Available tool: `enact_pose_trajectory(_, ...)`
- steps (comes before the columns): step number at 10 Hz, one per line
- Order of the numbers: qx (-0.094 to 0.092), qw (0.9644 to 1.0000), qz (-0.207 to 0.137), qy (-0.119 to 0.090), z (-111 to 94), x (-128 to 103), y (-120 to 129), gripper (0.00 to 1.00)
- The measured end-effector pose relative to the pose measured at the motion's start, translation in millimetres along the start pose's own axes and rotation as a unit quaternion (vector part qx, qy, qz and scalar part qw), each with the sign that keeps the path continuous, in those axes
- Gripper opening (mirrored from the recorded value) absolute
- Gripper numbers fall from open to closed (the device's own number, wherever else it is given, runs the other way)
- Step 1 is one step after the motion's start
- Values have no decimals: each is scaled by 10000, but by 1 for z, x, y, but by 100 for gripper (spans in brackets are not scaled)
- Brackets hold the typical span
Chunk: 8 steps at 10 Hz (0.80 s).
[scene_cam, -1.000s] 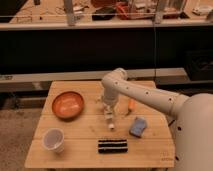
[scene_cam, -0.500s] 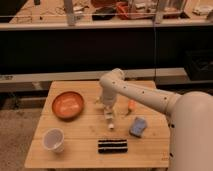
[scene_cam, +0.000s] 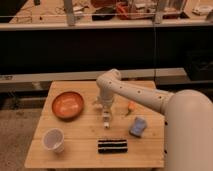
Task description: Place the bottle in the ceramic bowl
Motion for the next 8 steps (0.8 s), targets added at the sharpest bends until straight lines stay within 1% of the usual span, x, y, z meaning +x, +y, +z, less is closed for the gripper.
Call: enact_pose_trajectory(8, -90, 9999, -78, -90, 9, -2, -7, 80)
